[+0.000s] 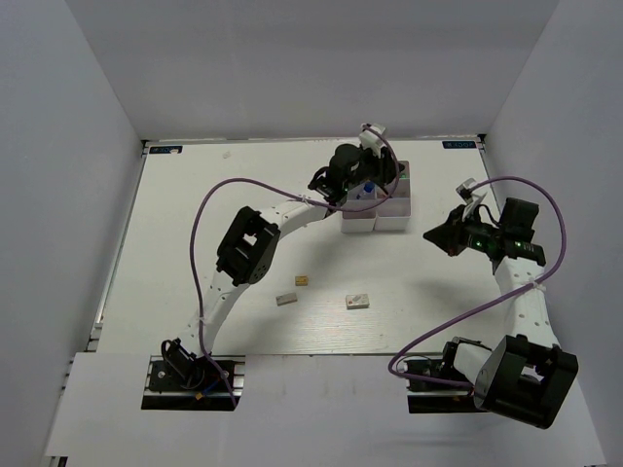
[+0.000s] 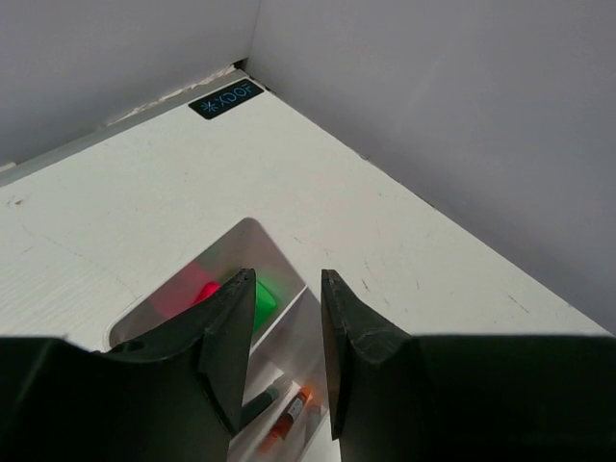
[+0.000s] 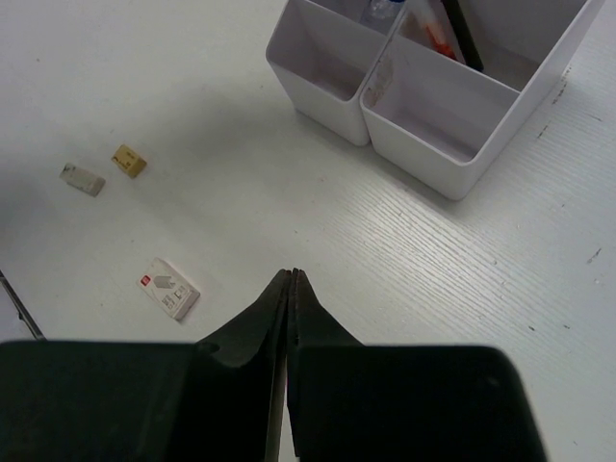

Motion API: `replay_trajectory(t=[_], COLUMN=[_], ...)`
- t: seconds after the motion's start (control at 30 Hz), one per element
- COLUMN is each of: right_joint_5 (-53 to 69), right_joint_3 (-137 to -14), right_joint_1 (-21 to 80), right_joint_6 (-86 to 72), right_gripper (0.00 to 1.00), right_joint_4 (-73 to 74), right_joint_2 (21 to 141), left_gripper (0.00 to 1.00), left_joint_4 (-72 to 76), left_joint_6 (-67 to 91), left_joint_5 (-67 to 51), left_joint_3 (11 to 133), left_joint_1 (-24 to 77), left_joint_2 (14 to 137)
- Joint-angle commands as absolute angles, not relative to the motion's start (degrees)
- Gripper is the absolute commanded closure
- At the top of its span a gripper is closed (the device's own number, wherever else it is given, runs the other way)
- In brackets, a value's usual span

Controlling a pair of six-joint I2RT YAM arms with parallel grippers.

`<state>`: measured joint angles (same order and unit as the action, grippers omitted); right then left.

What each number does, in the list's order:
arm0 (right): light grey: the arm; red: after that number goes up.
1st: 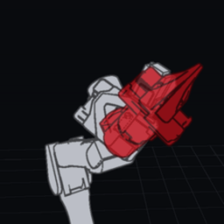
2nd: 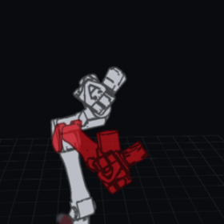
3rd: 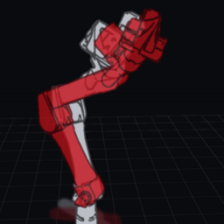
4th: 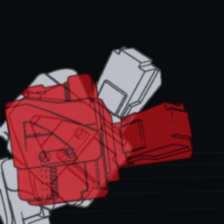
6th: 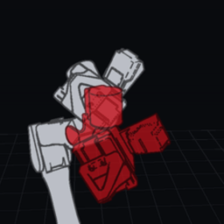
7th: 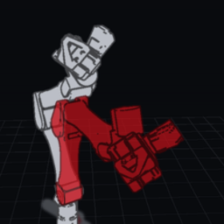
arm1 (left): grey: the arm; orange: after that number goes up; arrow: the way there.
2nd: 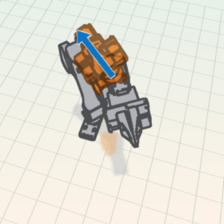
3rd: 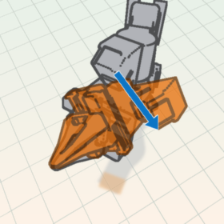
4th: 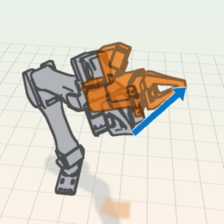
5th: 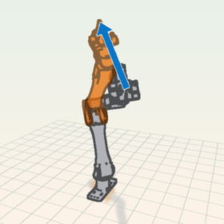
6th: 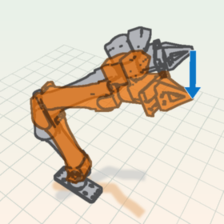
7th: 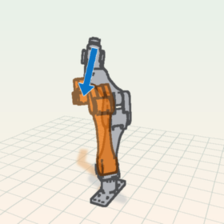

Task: Sort the stationery into containers
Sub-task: Place the stationery into the container, then grab a piece of stationery with the right arm

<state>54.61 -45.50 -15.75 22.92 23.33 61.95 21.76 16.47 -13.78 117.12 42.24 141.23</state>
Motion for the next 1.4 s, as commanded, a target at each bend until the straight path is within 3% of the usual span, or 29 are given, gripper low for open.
replay_trajectory(t=[0.0,0.07,0.1,0.2,0.27,0.33,0.53,0.7,0.83,1.0,1.2,1.37], right_joint_5=[56.4,58.9,61.7,68.5,70.0,69.4,61.5,54.1,49.1,43.4,38.2,33.8], right_joint_3=[-44.9,-45.0,-44.8,-45.9,-47.2,-49.1,-51.4,-45.1,-43.2,-44.6,-45.2,-45.3], right_joint_1=[-16.1,-15.9,-15.9,-15.5,-14.9,-14.0,-6.5,4.3,12.1,19.7,24.9,29.4], right_joint_6=[23.3,26.2,28.0,47.5,60.8,76.2,89.4,79.6,66.0,62.8,59.9,58.8], right_gripper=[0.97,0.82,0.63,0.34,0.26,0.25,0.32,0.32,0.32,0.22,0.21,0.21], right_joint_4=[22.0,22.7,23.5,35.2,46.8,57.7,65.5,50.6,39.0,35.0,30.7,28.1], right_joint_2=[60.9,61.3,61.3,63.3,66.0,67.9,77.6,73.8,73.6,77.6,80.6,82.0], left_gripper=[0.56,0.52,0.5,0.4,0.34,0.29,0.13,0.04,0.03,0.03,0.01,0.01], left_joint_4=[22.6,22.6,22.1,17.3,15.8,14.7,3.3,-8.5,-16.1,-24.1,-30.9,-33.4], left_joint_6=[15.2,14.7,14.7,14.7,14.7,15.4,16.0,21.3,27.8,38.4,44.8,45.4], left_joint_5=[-13.1,-13.1,-13.1,-13.6,-14.2,-12.6,-3.4,4.7,9.2,9.2,12.1,12.2], left_joint_3=[115.3,114.4,113.2,110.1,105.0,100.5,82.9,67.6,53.7,41.6,35.5,34.1], left_joint_1=[42.7,42.7,42.7,42.1,41.6,41.1,41.0,41.0,41.0,41.0,41.0,41.0], left_joint_2=[136.1,133.9,132.5,126.1,119.4,114.5,94.3,79.8,67.2,53.1,43.6,43.7])
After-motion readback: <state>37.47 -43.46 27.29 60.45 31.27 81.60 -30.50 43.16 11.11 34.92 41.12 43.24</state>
